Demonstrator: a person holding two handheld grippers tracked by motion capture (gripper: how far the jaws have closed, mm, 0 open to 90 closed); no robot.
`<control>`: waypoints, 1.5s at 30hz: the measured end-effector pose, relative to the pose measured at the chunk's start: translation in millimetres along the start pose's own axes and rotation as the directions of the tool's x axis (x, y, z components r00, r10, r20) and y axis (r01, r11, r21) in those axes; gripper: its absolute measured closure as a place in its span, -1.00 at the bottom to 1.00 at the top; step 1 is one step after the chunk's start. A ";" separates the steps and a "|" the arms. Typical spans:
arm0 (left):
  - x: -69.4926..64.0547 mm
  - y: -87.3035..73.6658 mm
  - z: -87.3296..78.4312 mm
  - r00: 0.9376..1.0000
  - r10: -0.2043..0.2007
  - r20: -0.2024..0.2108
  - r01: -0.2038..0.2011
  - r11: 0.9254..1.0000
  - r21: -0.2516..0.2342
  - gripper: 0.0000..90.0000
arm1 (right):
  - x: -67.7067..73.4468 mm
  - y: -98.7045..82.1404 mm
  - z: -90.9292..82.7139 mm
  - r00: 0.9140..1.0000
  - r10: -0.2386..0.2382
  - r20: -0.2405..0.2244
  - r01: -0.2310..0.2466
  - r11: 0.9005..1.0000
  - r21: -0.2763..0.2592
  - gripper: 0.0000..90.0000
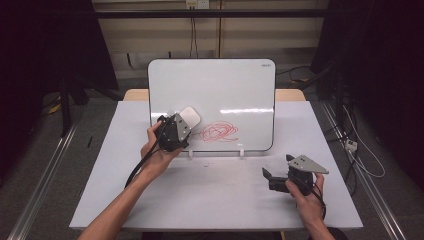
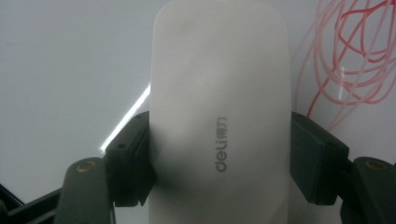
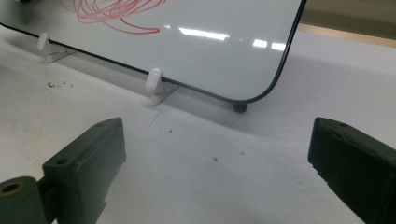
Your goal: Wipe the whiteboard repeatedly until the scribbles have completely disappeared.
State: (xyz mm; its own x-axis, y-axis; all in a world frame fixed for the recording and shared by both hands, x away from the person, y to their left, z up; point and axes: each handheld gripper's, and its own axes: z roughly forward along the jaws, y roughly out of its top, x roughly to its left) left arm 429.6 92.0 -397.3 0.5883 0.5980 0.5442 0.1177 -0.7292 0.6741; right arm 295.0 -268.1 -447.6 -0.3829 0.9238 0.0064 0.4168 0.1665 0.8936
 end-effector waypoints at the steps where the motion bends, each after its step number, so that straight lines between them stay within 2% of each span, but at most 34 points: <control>1: -2.1 -0.6 0.5 1.000 0.002 -0.005 -0.002 1.000 -0.005 -0.31 | 0.0 0.1 0.0 1.000 -0.002 0.000 0.002 1.000 0.000 -0.91; 4: -7.8 -1.5 0.2 1.000 0.021 0.003 -0.021 1.000 0.004 -0.31 | 0.7 0.3 0.5 1.000 -0.004 -0.002 0.004 1.000 0.002 -0.91; 8: -13.1 -1.9 0.7 1.000 0.027 0.003 -0.027 1.000 0.002 -0.31 | 1.8 0.6 0.7 1.000 -0.007 -0.005 0.007 1.000 0.002 -0.91; 11: -18.2 -1.5 0.9 0.999 0.051 0.005 -0.051 0.999 0.007 -0.31 | 1.8 0.8 1.0 1.000 -0.007 -0.005 0.007 1.000 0.001 -0.91; 12: -19.7 -1.3 0.4 0.999 0.052 0.017 -0.052 0.999 0.017 -0.31 | 1.9 0.8 1.0 1.000 -0.008 -0.005 0.008 1.000 0.001 -0.91; 17: -27.1 -1.5 1.3 0.997 0.072 0.013 -0.072 0.997 0.010 -0.31 | 2.0 0.8 1.2 1.000 -0.007 -0.008 0.007 1.000 0.002 -0.91; 22: -26.0 -1.3 1.8 0.997 0.078 0.013 -0.078 0.997 0.004 -0.31 | 2.0 0.8 1.6 1.000 -0.007 -0.009 0.007 1.000 0.003 -0.91; 26: -23.0 -0.3 2.1 0.998 0.064 0.027 -0.064 0.998 0.004 -0.31 | 1.7 0.9 1.4 1.000 -0.007 -0.009 0.007 1.000 0.001 -0.91; 28: -19.8 0.9 1.7 0.999 0.036 0.037 -0.036 0.999 0.004 -0.31 | 1.4 0.8 1.6 1.000 -0.005 -0.007 0.005 1.000 0.003 -0.91; 30: -15.6 3.5 2.0 0.999 0.034 0.030 -0.034 0.999 0.002 -0.31 | 1.5 0.8 2.0 1.000 -0.006 -0.007 0.006 1.000 0.003 -0.91; 34: -6.4 8.2 2.5 0.999 -0.007 0.037 0.007 1.000 0.005 -0.31 | 1.1 0.8 1.8 1.000 -0.005 -0.006 0.005 1.000 0.003 -0.91; 36: -1.0 10.7 3.9 0.999 -0.024 0.023 0.024 1.000 -0.007 -0.31 | 0.9 0.8 1.8 1.000 -0.004 -0.005 0.004 1.000 0.003 -0.91; 37: 2.5 12.7 3.7 0.999 -0.029 0.031 0.029 1.000 0.002 -0.31 | 0.9 0.8 2.0 1.000 -0.003 -0.005 0.003 1.000 0.003 -0.91; 41: 16.0 20.7 4.7 0.998 -0.055 0.015 0.055 0.998 0.007 -0.31 | 0.9 0.8 2.3 1.000 -0.004 -0.006 0.004 1.000 0.002 -0.91; 42: 19.2 22.0 6.0 0.998 -0.060 0.008 0.060 0.998 -0.007 -0.31 | 0.9 0.8 2.1 1.000 -0.003 -0.005 0.003 1.000 0.002 -0.91; 43: 20.6 23.0 6.2 0.998 -0.060 0.013 0.060 0.998 0.004 -0.31 | 0.9 0.8 2.0 1.000 -0.003 -0.006 0.003 1.000 0.002 -0.91; 45: 15.3 23.0 6.4 0.998 -0.055 -0.015 0.055 0.998 0.006 -0.31 | 0.9 0.9 1.8 1.000 -0.004 -0.007 0.004 1.000 0.001 -0.91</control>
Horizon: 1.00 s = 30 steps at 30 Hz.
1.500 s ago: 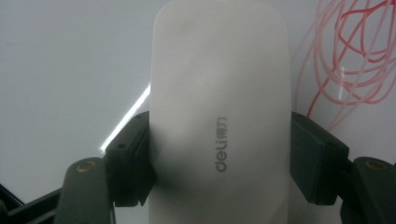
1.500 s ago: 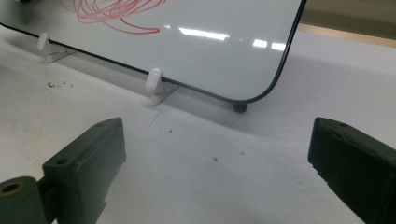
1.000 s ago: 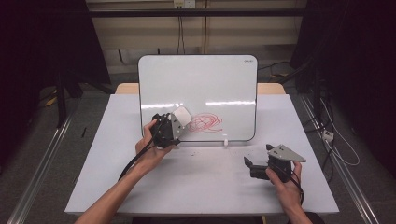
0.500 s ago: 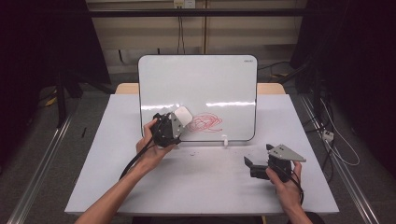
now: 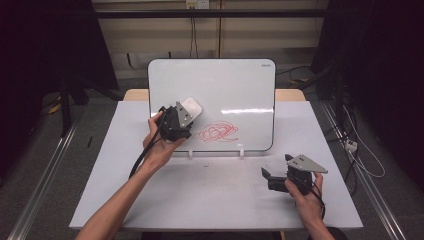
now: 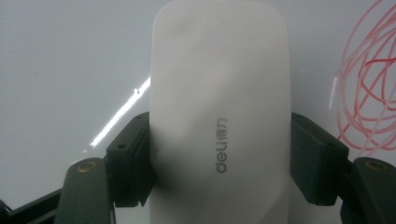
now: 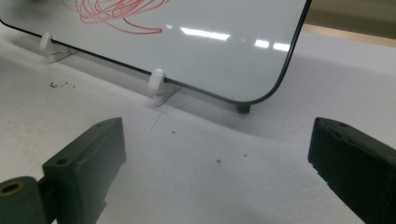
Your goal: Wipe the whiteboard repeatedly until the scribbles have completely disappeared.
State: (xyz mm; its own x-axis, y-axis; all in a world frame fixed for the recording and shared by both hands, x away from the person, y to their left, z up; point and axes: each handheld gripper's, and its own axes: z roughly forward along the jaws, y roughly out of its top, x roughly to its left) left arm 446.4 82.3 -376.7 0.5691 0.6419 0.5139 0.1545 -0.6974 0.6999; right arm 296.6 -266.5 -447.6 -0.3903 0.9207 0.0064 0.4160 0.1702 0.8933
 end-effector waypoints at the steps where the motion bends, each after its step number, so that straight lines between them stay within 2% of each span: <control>1: -1.3 0.0 -1.1 1.000 0.014 -0.005 -0.014 1.000 0.005 -0.31 | 0.2 0.1 -0.3 1.000 0.002 0.000 -0.002 1.000 -0.001 -0.91; 2: -2.1 -0.4 -1.3 1.000 0.016 -0.014 -0.016 1.000 -0.001 -0.31 | 0.2 0.0 -0.5 1.000 0.001 -0.001 -0.001 1.000 -0.001 -0.91; 3: -3.5 -1.3 -0.7 1.000 -0.007 -0.005 0.007 1.000 -0.006 -0.31 | 0.1 0.0 -0.5 1.000 0.000 -0.001 0.000 1.000 0.000 -0.91; 6: -12.7 -2.4 0.3 1.000 0.009 -0.011 -0.009 1.000 -0.007 -0.31 | 0.3 0.1 -0.1 1.000 -0.002 0.000 0.002 1.000 0.000 -0.91; 9: -24.7 -2.0 0.6 0.998 0.064 0.005 -0.064 0.998 0.006 -0.31 | 0.7 0.2 -0.1 1.000 -0.002 0.000 0.002 1.000 0.000 -0.91; 10: -28.5 -2.1 1.4 0.998 0.057 0.010 -0.057 0.998 -0.001 -0.31 | 0.7 0.3 -0.1 1.000 -0.001 0.000 0.001 1.000 0.000 -0.91; 15: -42.5 -2.8 2.5 0.994 0.104 0.027 -0.104 0.995 -0.008 -0.31 | 0.9 0.3 -0.2 1.000 -0.003 -0.001 0.003 1.000 0.000 -0.91; 23: -56.7 -4.8 2.8 0.992 0.124 0.027 -0.124 0.992 -0.012 -0.31 | 0.7 0.4 -0.3 1.000 -0.003 -0.003 0.003 1.000 -0.002 -0.91; 30: -59.9 -4.4 3.1 0.991 0.132 0.038 -0.131 0.991 -0.011 -0.31 | 1.1 0.5 0.4 1.000 -0.003 -0.002 0.003 1.000 0.000 -0.91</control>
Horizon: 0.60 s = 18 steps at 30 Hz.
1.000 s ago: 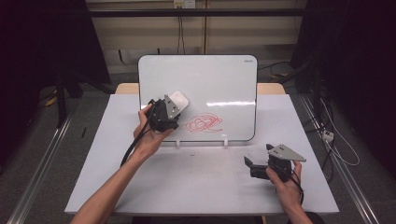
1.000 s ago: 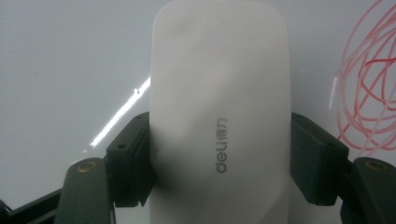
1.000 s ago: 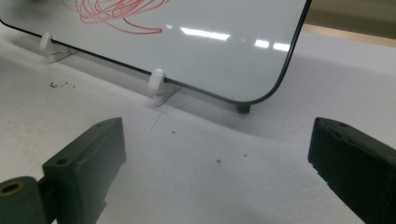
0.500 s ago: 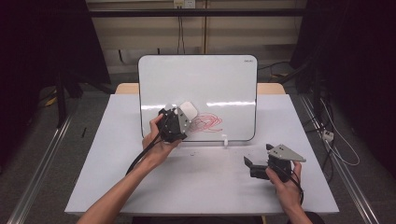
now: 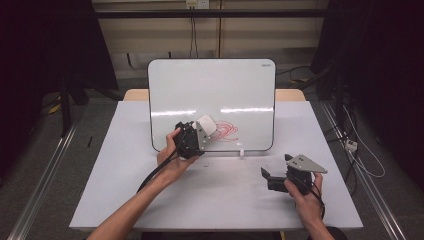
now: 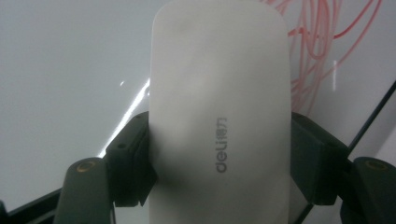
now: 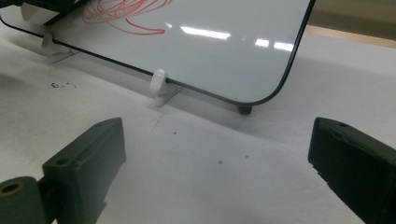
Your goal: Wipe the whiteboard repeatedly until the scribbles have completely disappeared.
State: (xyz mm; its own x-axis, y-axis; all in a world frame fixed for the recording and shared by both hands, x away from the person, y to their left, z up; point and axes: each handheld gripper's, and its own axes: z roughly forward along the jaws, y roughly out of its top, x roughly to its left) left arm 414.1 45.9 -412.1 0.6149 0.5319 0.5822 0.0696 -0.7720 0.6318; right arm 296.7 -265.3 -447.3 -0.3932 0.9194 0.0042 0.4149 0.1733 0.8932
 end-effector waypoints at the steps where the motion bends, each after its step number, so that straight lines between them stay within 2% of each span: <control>1: -0.9 0.3 0.2 1.000 0.008 0.000 -0.008 1.000 0.001 -0.31 | 0.0 0.0 0.0 1.000 0.001 0.000 -0.001 1.000 0.000 -0.91; 5: -4.3 0.9 0.6 1.000 0.017 0.010 -0.017 1.000 0.001 -0.31 | -0.4 -0.1 0.1 1.000 0.001 -0.001 -0.001 1.000 0.000 -0.91; 9: -1.4 0.5 0.3 1.000 0.017 0.017 -0.017 1.000 -0.004 -0.31 | -0.3 0.0 -0.5 1.000 0.000 -0.003 0.000 1.000 -0.002 -0.91; 13: 5.6 3.2 0.8 0.999 -0.014 0.030 0.014 1.000 -0.007 -0.31 | -0.8 -0.1 -0.1 1.000 0.001 -0.005 -0.001 1.000 -0.002 -0.91; 16: 15.6 7.1 2.0 0.999 -0.049 0.019 0.049 0.999 -0.019 -0.31 | -0.8 -0.2 -0.3 1.000 0.000 -0.006 0.000 1.000 -0.001 -0.91; 18: 23.0 10.2 2.7 0.998 -0.055 0.010 0.055 0.998 -0.023 -0.31 | -1.0 -0.2 -0.5 1.000 0.001 -0.006 -0.001 1.000 -0.001 -0.91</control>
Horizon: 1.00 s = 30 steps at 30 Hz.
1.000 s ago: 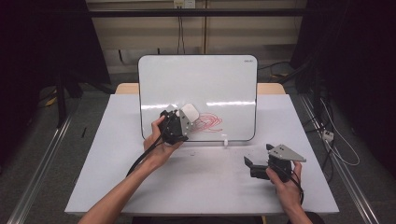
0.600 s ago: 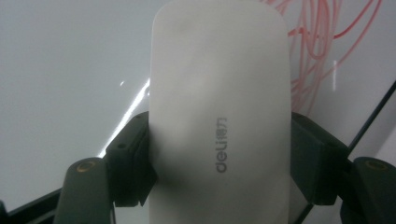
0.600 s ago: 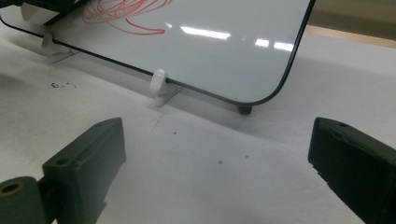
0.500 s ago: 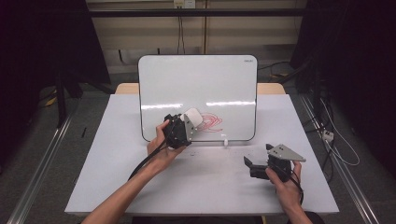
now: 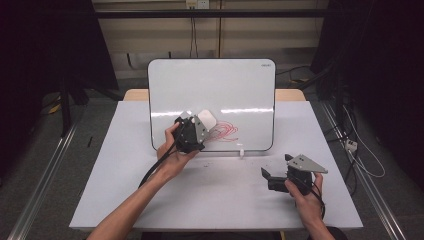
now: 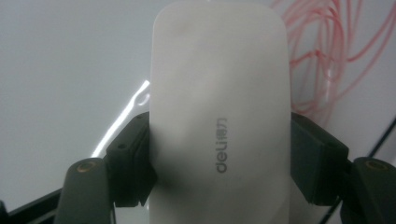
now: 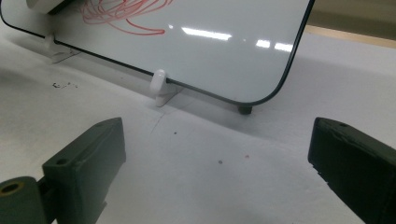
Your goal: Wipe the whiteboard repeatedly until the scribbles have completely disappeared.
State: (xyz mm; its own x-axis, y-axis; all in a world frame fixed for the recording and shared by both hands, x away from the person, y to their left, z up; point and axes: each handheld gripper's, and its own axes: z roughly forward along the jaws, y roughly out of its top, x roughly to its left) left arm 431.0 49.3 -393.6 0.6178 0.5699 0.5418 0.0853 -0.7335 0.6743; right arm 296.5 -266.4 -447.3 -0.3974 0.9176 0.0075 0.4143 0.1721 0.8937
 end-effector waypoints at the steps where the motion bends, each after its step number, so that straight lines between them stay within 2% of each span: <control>1: 3.1 1.7 0.1 1.000 -0.012 0.006 0.012 1.000 0.005 -0.31 | 0.0 0.0 0.0 1.000 0.000 0.000 0.000 1.000 0.001 -0.91; 3: 10.6 4.5 0.3 1.000 -0.009 -0.016 0.009 1.000 0.005 -0.31 | 0.1 0.0 0.1 1.000 0.001 0.000 -0.001 1.000 0.000 -0.91; 6: 22.7 7.4 0.4 0.999 -0.026 -0.025 0.026 1.000 0.002 -0.31 | 0.1 -0.1 -0.1 1.000 0.000 -0.002 0.000 1.000 0.000 -0.91; 8: 27.5 8.4 -0.3 0.998 -0.054 -0.026 0.054 0.999 0.001 -0.31 | -0.1 -0.2 0.0 1.000 0.001 -0.001 -0.001 1.000 0.000 -0.91; 9: 28.7 8.3 0.6 0.998 -0.061 -0.032 0.061 0.998 -0.011 -0.31 | -0.1 -0.1 0.0 1.000 0.001 -0.001 -0.001 1.000 0.001 -0.91; 10: 28.2 8.6 0.3 0.998 -0.053 -0.034 0.054 0.999 0.003 -0.31 | -0.1 -0.2 0.0 1.000 0.001 -0.002 -0.001 1.000 0.000 -0.91; 12: 25.0 9.4 0.9 0.997 -0.038 -0.061 0.039 0.999 0.002 -0.31 | 0.0 -0.1 0.2 1.000 0.001 -0.002 -0.001 1.000 0.001 -0.91; 15: 22.7 10.5 1.2 0.997 -0.047 -0.068 0.047 0.999 0.006 -0.31 | 0.3 -0.1 0.5 1.000 -0.001 -0.002 0.001 1.000 0.001 -0.91; 20: 13.8 12.0 3.1 0.998 -0.043 -0.056 0.043 0.999 0.005 -0.31 | 1.0 0.1 0.6 1.000 0.000 0.000 0.000 1.000 0.000 -0.91; 25: -3.7 13.0 5.6 1.000 0.004 -0.027 -0.004 1.000 0.008 -0.31 | 1.0 0.0 0.5 1.000 0.001 -0.001 -0.001 1.000 0.000 -0.91; 27: -10.3 13.6 6.3 0.999 0.028 -0.030 -0.028 1.000 0.008 -0.31 | 1.0 -0.1 0.6 1.000 0.001 -0.002 -0.001 1.000 0.001 -0.91; 30: -16.2 13.7 7.2 0.999 0.019 -0.029 -0.019 1.000 0.004 -0.31 | 1.3 0.0 0.7 1.000 -0.001 -0.003 0.001 1.000 0.001 -0.91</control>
State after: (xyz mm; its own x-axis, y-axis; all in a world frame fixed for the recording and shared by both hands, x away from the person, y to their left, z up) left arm 427.8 27.3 -396.8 0.5967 0.5662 0.5687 0.0763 -0.7455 0.6621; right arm 296.6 -264.9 -447.6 -0.3998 0.9166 0.0077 0.4147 0.1733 0.8933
